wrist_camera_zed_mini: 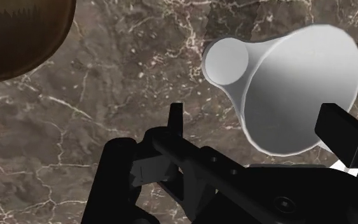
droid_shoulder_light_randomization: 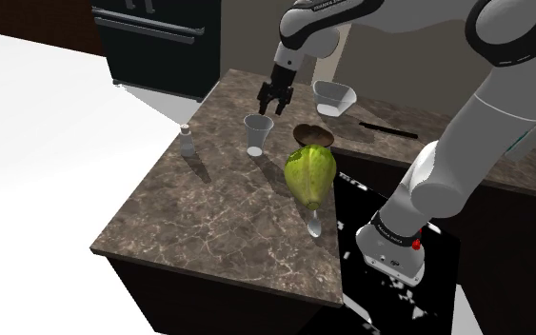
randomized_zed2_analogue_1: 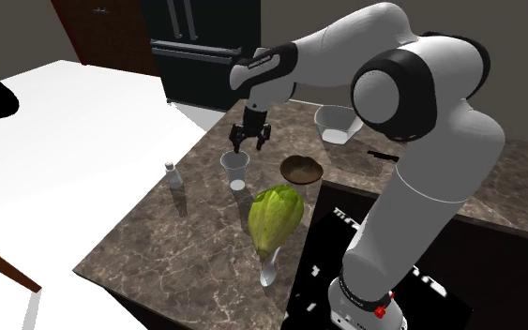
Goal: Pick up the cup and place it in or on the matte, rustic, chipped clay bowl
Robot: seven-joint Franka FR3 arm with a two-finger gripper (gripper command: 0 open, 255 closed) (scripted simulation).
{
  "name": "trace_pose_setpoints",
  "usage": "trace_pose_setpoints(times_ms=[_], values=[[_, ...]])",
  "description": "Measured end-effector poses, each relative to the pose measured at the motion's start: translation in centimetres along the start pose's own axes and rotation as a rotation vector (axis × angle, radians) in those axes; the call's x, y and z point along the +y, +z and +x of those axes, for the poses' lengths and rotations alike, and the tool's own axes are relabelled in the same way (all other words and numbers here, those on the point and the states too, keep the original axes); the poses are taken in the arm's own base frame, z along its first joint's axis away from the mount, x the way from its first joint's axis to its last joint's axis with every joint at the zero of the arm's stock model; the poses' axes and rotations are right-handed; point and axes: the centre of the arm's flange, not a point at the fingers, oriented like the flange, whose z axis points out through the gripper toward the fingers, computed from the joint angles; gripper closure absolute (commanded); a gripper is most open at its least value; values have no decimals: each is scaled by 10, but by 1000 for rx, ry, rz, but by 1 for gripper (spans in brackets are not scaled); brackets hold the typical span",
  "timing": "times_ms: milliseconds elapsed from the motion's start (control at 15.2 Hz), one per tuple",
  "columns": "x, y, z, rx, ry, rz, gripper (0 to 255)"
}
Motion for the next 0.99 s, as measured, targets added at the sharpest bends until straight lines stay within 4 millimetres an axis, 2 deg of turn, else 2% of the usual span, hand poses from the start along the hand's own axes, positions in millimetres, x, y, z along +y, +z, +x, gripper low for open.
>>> trace_pose_setpoints(times_ms=[396, 792, 858, 990], values=[[1, 31, 1, 0, 0, 2, 0], [1, 34, 2, 0, 0, 2, 0], [1, 34, 2, 0, 0, 2, 255], [1, 34, 2, 0, 0, 2, 255]])
